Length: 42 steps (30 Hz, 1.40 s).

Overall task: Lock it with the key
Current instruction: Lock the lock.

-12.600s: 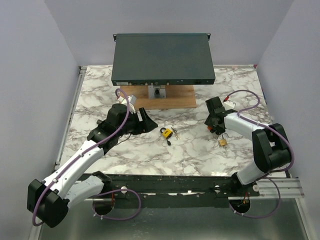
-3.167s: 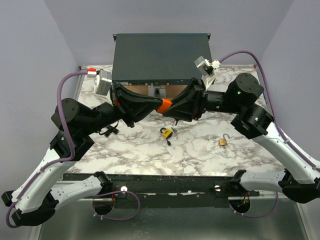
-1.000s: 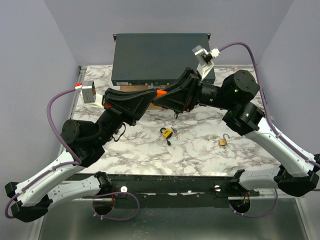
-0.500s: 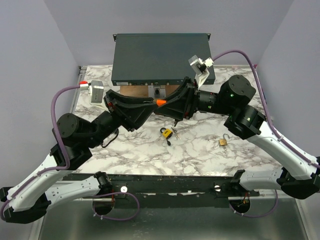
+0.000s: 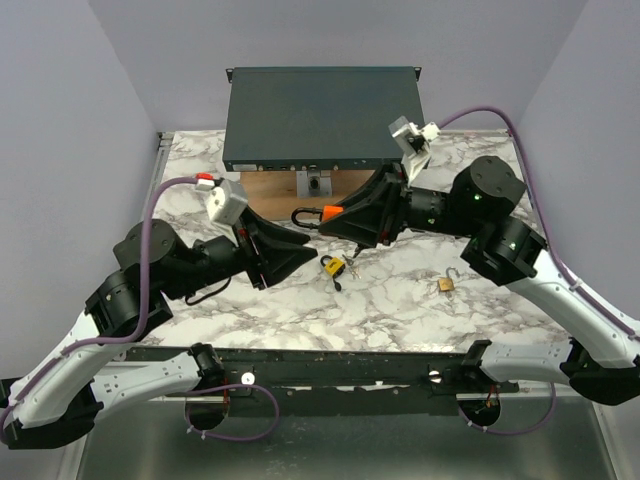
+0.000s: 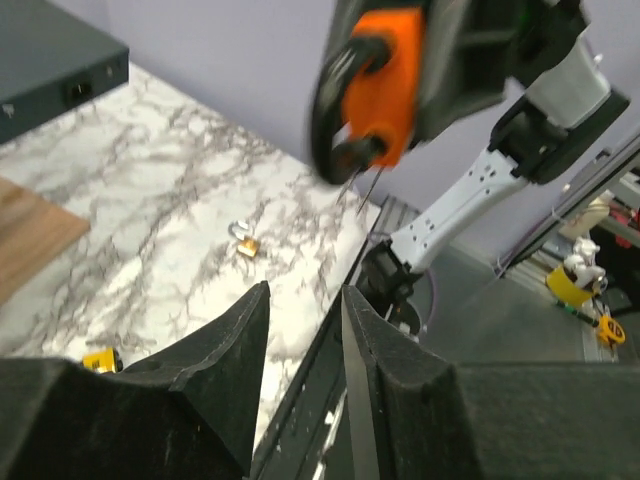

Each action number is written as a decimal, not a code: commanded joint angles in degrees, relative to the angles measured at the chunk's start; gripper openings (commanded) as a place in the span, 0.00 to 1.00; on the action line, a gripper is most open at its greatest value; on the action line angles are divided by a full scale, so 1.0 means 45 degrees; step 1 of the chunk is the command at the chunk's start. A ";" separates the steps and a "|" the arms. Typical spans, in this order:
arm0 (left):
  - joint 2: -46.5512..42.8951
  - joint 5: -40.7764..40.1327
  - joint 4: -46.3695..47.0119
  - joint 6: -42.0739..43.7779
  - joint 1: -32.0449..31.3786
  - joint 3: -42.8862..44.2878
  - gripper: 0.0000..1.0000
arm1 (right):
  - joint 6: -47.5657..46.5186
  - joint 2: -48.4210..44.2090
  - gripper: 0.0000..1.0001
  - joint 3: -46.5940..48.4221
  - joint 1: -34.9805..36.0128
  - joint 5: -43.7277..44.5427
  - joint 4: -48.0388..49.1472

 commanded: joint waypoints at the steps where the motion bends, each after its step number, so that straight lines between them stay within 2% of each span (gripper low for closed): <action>1: -0.0070 0.2063 -0.1688 0.0225 0.0561 0.0060 0.33 | -0.0151 -0.0538 0.01 0.0323 -0.0032 0.0180 0.0770; 14: -0.0052 0.4050 -0.1614 -0.0080 0.2017 0.1245 0.34 | -0.0447 -0.0746 0.01 -0.0188 -0.0027 -0.0648 0.0189; 19: 0.0160 0.5796 -0.0767 -0.1014 0.3270 0.1278 0.36 | -0.0529 -0.0807 0.01 -0.0429 -0.0032 -0.1012 0.0112; 26: 0.0650 0.6843 -0.0132 -0.1731 0.3885 0.1513 0.36 | -0.0794 -0.0830 0.01 -0.0601 -0.0032 -0.1049 -0.0100; 42: 0.0954 0.7560 0.0274 -0.2289 0.4819 0.1613 0.30 | -0.1046 -0.0868 0.01 -0.0763 -0.0018 -0.1160 -0.0289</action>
